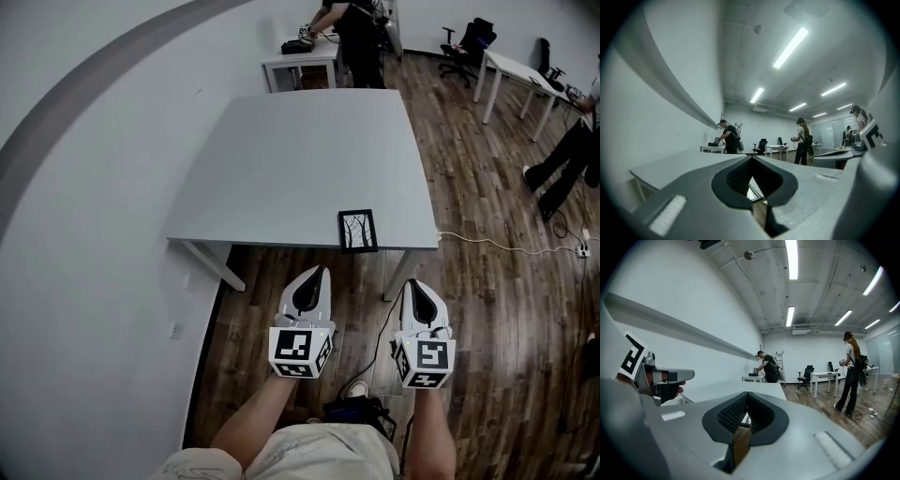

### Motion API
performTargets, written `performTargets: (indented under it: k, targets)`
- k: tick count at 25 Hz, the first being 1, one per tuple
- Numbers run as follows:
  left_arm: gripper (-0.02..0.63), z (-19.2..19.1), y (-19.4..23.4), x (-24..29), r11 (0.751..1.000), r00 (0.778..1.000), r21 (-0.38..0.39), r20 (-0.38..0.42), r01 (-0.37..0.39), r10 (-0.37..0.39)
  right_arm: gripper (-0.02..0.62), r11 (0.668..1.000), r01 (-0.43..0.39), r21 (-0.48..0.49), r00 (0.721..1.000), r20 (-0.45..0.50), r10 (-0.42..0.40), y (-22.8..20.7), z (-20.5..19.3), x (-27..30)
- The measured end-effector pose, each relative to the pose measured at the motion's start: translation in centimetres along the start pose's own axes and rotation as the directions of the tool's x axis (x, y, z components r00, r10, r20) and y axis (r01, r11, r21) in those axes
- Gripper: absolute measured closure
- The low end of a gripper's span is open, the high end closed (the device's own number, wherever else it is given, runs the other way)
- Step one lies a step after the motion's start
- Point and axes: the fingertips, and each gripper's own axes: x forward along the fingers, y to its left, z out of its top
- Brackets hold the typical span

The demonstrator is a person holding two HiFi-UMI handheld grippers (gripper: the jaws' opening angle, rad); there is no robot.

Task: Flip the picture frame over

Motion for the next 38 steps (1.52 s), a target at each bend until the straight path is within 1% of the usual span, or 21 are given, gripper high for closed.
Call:
performTargets:
  k: [8,13,20,25,29,34,36,38]
  targets:
    - [0.606,0.3,-1.2,6.4,1.000,1.000,0.013,0.002,-0.026,0.026,0.571,1.000,-0.008,0.009,1.000,-0.010,0.009,-5.8,0.0,4.3]
    - [0.606,0.5,-0.9,8.4,0.999,0.999,0.021,0.009,-0.047,0.047,0.571,0.999,-0.035,0.016,0.999,-0.010,0.035,-6.9,-0.1,6.6]
    - [0.606,-0.5,1.1,9.6,0.998,0.998,0.023,-0.014,-0.054,0.055,0.571,0.997,-0.071,0.001,0.996,-0.044,0.071,-5.4,-1.0,9.3]
    - [0.606,-2.1,2.9,10.1,0.999,1.000,0.030,-0.023,-0.017,0.017,0.571,0.997,-0.074,-0.030,0.994,-0.087,0.071,-3.0,-2.6,11.3]
    - [0.606,-3.6,4.5,10.9,1.000,1.000,0.023,-0.031,0.004,-0.004,0.571,0.993,-0.106,-0.058,0.987,-0.127,0.098,-0.7,-4.3,13.3]
    - [0.606,-6.0,5.6,11.8,1.000,0.999,0.000,-0.037,0.025,-0.025,0.571,0.974,-0.153,-0.169,0.976,-0.183,0.122,1.5,-6.2,15.1]
    - [0.606,-7.0,6.1,12.0,1.000,0.999,-0.003,-0.042,0.030,-0.031,0.571,0.962,-0.167,-0.218,0.971,-0.203,0.123,2.2,-7.1,15.9]
    - [0.606,-7.3,6.6,12.3,0.999,0.999,0.002,-0.031,0.032,-0.032,0.569,0.945,-0.187,-0.270,0.966,-0.227,0.126,3.0,-8.1,16.6]
